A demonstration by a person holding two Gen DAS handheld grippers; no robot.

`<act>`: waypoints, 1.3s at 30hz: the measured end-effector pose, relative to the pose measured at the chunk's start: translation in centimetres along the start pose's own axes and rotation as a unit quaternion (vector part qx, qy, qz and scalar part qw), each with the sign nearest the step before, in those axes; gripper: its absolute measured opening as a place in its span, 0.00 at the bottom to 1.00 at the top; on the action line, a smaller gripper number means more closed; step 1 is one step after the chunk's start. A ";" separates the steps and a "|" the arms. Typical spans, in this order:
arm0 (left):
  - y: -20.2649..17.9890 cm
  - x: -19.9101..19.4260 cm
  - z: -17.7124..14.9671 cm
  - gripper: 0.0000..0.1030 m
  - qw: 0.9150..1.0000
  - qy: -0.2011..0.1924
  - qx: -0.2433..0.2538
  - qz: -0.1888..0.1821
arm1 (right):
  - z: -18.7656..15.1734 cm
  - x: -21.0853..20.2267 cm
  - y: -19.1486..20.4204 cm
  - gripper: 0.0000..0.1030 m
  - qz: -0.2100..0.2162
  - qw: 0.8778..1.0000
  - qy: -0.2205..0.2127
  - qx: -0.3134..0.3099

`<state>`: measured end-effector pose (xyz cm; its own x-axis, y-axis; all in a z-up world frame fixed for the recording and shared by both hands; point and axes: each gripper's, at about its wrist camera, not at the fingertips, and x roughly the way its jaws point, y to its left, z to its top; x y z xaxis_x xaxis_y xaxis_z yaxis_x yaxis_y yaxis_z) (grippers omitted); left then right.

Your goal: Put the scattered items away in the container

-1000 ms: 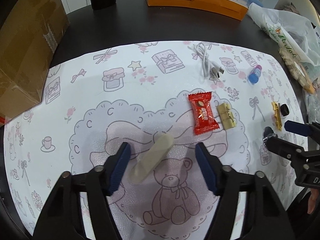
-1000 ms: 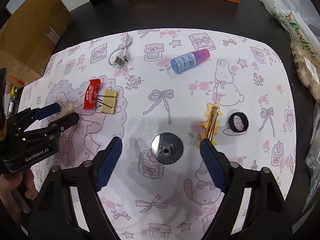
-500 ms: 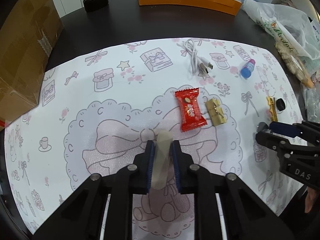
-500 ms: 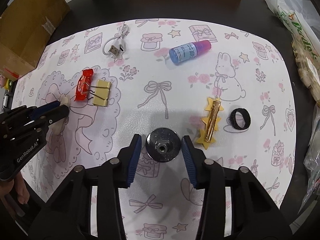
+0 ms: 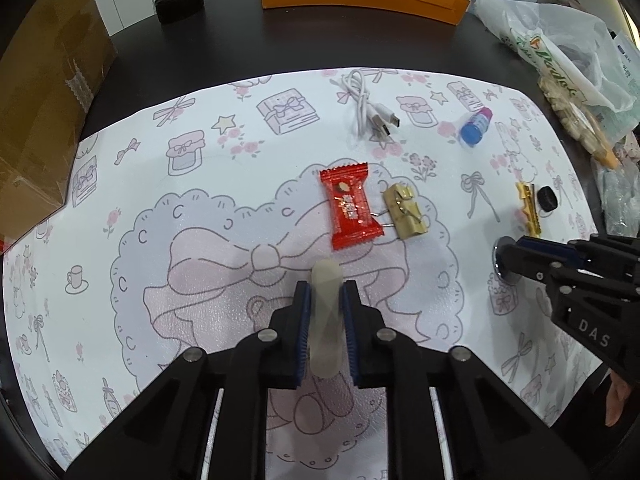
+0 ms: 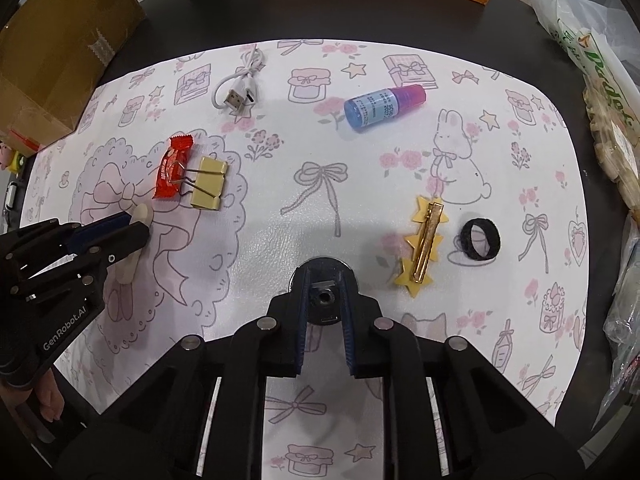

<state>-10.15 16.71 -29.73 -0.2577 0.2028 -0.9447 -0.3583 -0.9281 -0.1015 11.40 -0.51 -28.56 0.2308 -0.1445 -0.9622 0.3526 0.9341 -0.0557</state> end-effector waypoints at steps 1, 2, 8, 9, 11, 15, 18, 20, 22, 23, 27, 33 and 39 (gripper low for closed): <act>0.0 0.0 0.0 0.16 1.000 0.000 -0.001 -0.001 | 0.0 0.0 0.0 0.15 0.003 1.000 0.000 0.001; 0.0 0.0 0.0 0.16 1.000 0.000 -0.002 -0.002 | 0.0 0.0 0.0 0.15 0.006 1.000 0.000 0.001; -0.2 -0.3 0.0 0.16 1.000 -0.003 -0.003 -0.004 | 0.0 -0.3 0.2 0.15 0.007 1.000 -0.006 0.002; -0.2 -0.4 0.1 0.16 1.000 -0.004 -0.003 -0.005 | 0.1 -0.3 0.2 0.15 0.007 1.000 -0.006 0.002; -0.3 -0.6 0.1 0.16 1.000 -0.006 -0.002 -0.005 | 0.0 -0.4 0.2 0.15 0.009 1.000 -0.006 0.002; -0.4 -0.9 0.1 0.16 1.000 -0.009 0.000 -0.007 | -0.3 -0.5 0.3 0.15 0.008 1.000 -0.010 0.002; -0.3 -1.2 0.0 0.16 1.000 -0.010 -0.001 -0.010 | -0.5 -0.5 0.4 0.15 0.008 1.000 -0.012 0.001; -0.3 -1.4 0.0 0.16 1.000 -0.011 -0.003 -0.013 | -0.5 -0.6 0.5 0.15 0.008 1.000 -0.014 -0.002; -0.2 -1.9 0.0 0.16 1.000 -0.014 -0.003 -0.014 | -0.5 -0.7 0.7 0.15 0.007 1.000 -0.015 -0.005; -0.2 -2.1 0.1 0.16 1.000 -0.015 -0.004 -0.014 | -0.5 -0.9 0.8 0.15 0.004 1.000 -0.016 -0.008; 0.2 -3.3 0.3 0.16 1.000 -0.020 -0.006 -0.017 | -0.5 -2.3 1.3 0.15 -0.008 0.999 -0.027 -0.020; 0.5 -5.8 1.3 0.16 0.999 -0.035 -0.003 -0.018 | -0.6 -4.4 2.3 0.15 -0.031 0.998 -0.041 -0.028; 0.9 -8.9 2.4 0.16 0.998 -0.054 -0.006 -0.021 | 0.0 -7.5 3.2 0.15 -0.019 0.998 -0.058 -0.013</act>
<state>-10.32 14.80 -20.65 -0.3377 0.2737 -0.9006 -0.3595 -0.9217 -0.1453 10.79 3.54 -21.53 0.3209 -0.2154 -0.9223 0.3402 0.9350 -0.1000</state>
